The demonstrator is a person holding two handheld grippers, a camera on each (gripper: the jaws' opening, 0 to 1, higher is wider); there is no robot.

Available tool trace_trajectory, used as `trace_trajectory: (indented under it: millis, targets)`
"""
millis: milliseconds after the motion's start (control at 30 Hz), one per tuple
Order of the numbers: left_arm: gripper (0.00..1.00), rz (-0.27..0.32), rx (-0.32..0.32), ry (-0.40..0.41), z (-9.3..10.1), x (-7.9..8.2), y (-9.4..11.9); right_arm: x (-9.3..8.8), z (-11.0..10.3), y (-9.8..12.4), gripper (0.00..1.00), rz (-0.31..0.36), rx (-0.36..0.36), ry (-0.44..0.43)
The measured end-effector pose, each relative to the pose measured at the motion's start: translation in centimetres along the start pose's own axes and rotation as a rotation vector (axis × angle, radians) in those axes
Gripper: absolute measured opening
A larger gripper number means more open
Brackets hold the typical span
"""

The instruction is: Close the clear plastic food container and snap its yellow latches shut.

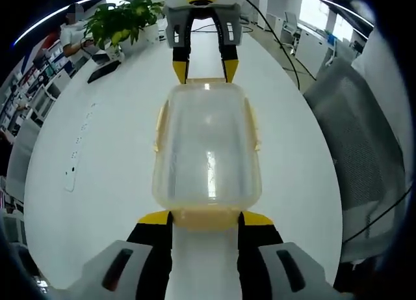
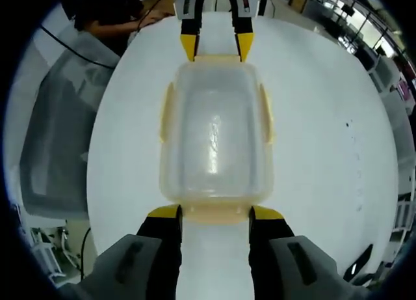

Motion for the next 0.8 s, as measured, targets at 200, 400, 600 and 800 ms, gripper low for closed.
trace_trajectory:
  millis: [200, 400, 600, 800]
  targets:
    - [0.33, -0.009, 0.000, -0.011, 0.1, -0.1, -0.3, 0.0, 0.0, -0.1, 0.37, 0.002, 0.002, -0.001]
    - [0.33, -0.026, -0.004, -0.027, 0.0, -0.3, -0.3, -0.3, 0.0, -0.2, 0.38, -0.012, -0.001, 0.010]
    - [0.40, -0.044, 0.007, -0.013, -0.2, -0.8, -0.1, -0.5, 0.0, -0.2, 0.38, -0.007, 0.006, -0.025]
    - [0.42, -0.023, 0.032, 0.034, -0.5, -0.8, 0.7, -0.8, 0.0, 0.4, 0.39, 0.015, -0.011, -0.086]
Point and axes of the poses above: the point that each gripper's makers call its tool centre point, and the gripper's own axes: y roughly backward along the fingers, z roughly to its right, x roughly out of its top, the point moved 3 cm from there along y, roughly backward along the fingers, and after that the axes turned 5 degrees about z, right-handed, at the moved point
